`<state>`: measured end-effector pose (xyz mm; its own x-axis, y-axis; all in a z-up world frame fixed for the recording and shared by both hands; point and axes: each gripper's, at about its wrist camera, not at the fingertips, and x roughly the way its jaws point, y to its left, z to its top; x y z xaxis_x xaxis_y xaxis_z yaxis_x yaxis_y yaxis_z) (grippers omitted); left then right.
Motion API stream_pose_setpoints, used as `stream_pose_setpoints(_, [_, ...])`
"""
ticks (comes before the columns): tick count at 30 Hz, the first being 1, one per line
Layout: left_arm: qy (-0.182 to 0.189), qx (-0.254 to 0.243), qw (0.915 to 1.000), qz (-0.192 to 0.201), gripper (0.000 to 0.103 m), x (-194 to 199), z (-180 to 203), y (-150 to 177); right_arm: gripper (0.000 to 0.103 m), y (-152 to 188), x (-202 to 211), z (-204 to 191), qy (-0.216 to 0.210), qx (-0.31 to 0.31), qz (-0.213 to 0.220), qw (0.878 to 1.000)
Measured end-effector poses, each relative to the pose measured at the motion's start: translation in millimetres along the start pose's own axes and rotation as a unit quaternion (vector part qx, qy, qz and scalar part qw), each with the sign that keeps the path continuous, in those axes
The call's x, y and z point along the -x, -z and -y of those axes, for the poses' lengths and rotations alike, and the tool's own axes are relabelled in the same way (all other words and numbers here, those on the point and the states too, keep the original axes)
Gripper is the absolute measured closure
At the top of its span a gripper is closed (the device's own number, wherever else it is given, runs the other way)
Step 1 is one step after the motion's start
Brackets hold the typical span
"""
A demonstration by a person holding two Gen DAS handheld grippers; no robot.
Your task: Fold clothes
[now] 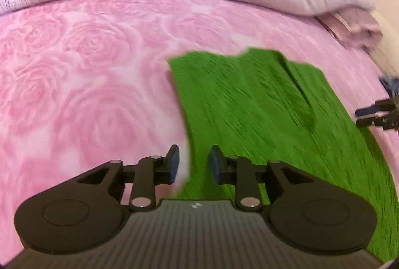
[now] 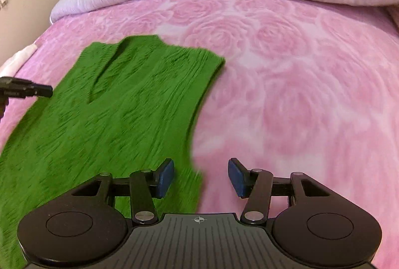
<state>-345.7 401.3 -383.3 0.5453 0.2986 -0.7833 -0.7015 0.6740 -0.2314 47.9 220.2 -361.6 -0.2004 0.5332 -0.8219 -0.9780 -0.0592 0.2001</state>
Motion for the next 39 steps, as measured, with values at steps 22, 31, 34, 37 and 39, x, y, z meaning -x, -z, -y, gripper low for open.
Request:
stream_pose_setpoints(22, [0.109,0.08,0.9895,0.051,0.065,-56,-62,-59,0.051,-64,-28,88,-0.124,-0.086,0.049,0.987])
stream_pose_setpoints(31, [0.138,0.083,0.9847,0.066,0.066,-79,-54,-68,0.055,-86,-71,67,-0.132,-0.081,0.061,0.986])
stream_pose_setpoints(34, [0.132,0.057,0.9878,0.061,0.09,-83,-46,-72,0.093,-86,-77,61,-0.129,-0.062,0.056,0.988])
stream_pose_setpoints(37, [0.135,0.03,0.9885,0.063,0.094,-77,-39,-68,0.096,-80,-66,53,-0.114,-0.032,0.072,0.99])
stream_pose_setpoints(39, [0.132,0.015,0.9884,0.075,0.095,-63,-35,-66,0.097,-76,-50,44,-0.09,-0.009,0.088,0.992])
